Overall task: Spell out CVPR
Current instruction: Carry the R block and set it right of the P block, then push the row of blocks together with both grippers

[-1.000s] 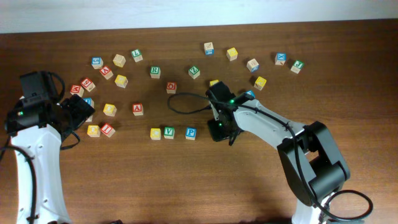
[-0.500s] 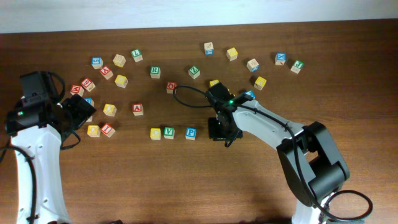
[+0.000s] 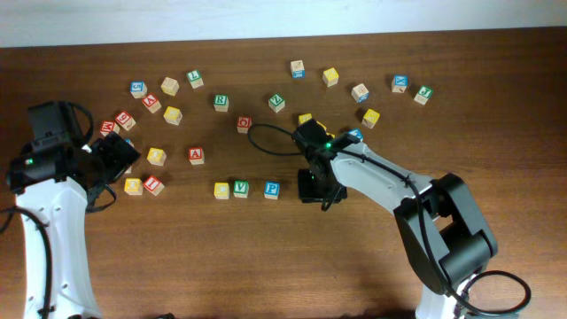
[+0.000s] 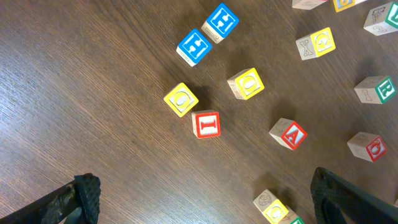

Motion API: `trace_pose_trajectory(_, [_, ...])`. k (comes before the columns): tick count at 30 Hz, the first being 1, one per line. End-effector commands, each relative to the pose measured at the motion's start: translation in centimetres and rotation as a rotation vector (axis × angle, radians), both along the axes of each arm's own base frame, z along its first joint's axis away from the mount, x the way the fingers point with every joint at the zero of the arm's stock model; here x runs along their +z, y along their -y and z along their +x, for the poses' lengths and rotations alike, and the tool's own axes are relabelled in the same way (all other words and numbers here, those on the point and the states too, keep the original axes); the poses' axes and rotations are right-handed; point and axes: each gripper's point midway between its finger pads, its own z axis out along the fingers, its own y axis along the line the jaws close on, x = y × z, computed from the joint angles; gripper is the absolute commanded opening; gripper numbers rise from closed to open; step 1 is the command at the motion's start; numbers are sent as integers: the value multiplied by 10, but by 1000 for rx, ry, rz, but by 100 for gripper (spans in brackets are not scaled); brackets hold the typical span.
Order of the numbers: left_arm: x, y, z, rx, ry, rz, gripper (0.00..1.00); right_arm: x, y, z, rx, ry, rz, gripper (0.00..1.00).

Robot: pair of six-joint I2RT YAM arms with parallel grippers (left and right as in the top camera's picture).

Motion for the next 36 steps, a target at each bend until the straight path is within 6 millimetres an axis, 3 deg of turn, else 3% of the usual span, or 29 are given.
trace_pose_trajectory(1, [1,1,2,6,10,-14,99,-1,4,9,166,59,-56,41])
trace_pose_trajectory(4, [1,1,2,6,10,-14,99,-1,-1,12,181,74,-31,33])
trace_pose_trajectory(13, [1,1,1,6,6,-15,99,0,-11,10,52,46,30,29])
trace_pose_trajectory(16, [1,1,1,6,6,-15,99,0,-10,11,95,53,26,36])
trace_pose_trajectory(18, [0,1,1,5,6,-16,99,2,-10,11,98,52,25,49])
trace_pose_trajectory(21, [-1,12,5,-80,-4,-3,99,23,-14,18,99,79,39,54])
trace_pose_trajectory(22, [-4,21,9,-121,-12,0,96,38,-17,23,98,95,47,55])
trace_pose_trajectory(25, [-21,41,20,-211,-53,-2,72,70,-16,32,111,105,47,56])
trace_pose_trajectory(27, [-40,54,24,-265,-114,-12,48,96,0,39,101,93,26,56])
trace_pose_trajectory(28, [-58,63,26,-300,-167,-23,27,108,14,43,118,86,15,56])
trace_pose_trajectory(31, [-91,80,28,-372,-263,-36,3,117,49,51,81,61,-3,56])
trace_pose_trajectory(34, [-122,99,29,-469,-341,-37,0,109,85,45,23,-11,-27,38])
trace_pose_trajectory(36, [-138,113,26,-508,-389,-41,0,97,98,38,-8,-51,-37,29])
